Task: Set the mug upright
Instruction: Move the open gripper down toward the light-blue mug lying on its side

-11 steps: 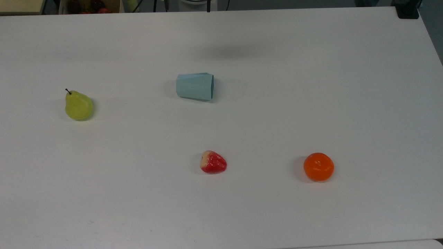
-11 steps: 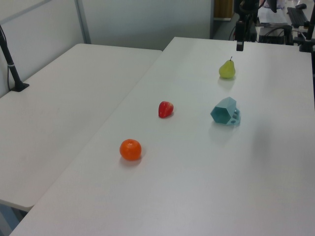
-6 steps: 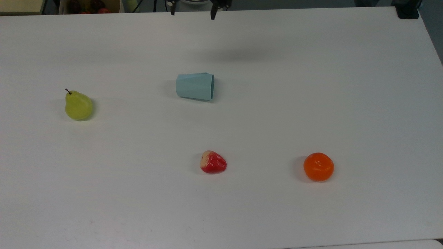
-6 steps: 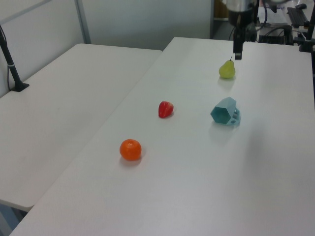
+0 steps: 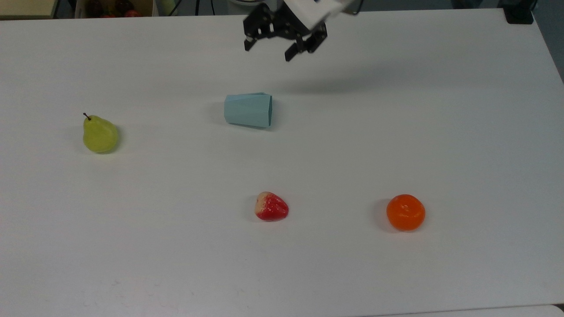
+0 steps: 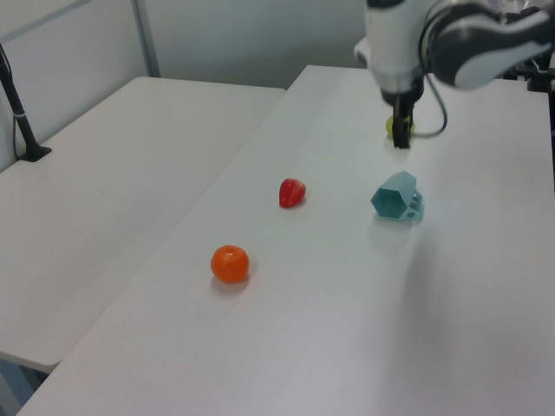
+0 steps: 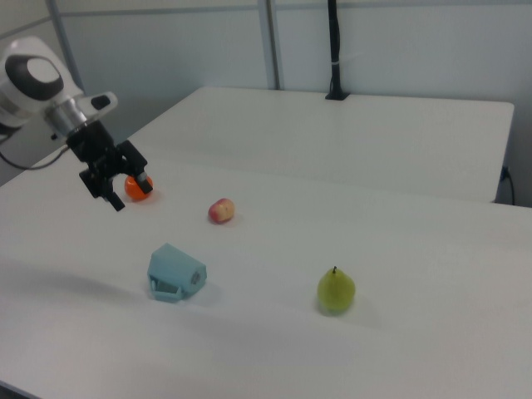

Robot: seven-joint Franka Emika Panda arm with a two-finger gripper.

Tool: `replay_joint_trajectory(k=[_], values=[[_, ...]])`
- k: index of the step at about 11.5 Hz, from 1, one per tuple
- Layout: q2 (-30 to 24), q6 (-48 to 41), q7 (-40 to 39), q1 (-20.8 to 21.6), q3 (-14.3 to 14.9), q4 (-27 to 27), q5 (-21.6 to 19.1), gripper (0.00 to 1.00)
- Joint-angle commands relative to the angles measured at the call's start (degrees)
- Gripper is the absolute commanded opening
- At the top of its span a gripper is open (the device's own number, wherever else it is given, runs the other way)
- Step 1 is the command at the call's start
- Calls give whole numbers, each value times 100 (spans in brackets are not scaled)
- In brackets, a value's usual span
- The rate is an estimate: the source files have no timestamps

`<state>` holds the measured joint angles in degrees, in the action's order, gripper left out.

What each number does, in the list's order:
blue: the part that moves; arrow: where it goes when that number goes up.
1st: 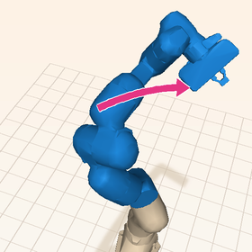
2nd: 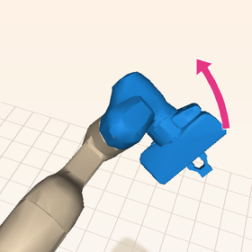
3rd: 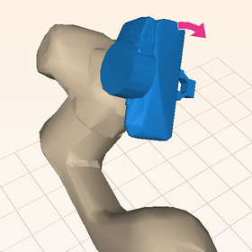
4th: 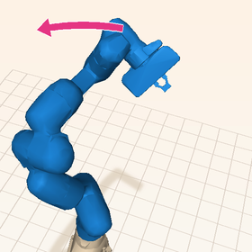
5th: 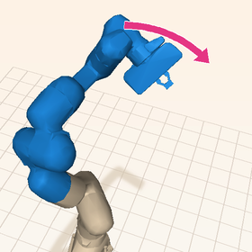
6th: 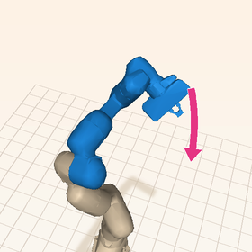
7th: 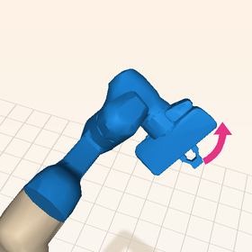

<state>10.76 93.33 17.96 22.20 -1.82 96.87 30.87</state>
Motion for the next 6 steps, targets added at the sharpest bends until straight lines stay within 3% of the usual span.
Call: replay_joint_trajectory(k=[1, 2, 6], values=[[628, -192, 795, 398, 15, -28, 681, 100], [899, -245, 1067, 477, 15, -28, 944, 100], [1446, -342, 1473, 654, 15, -28, 1324, 100]])
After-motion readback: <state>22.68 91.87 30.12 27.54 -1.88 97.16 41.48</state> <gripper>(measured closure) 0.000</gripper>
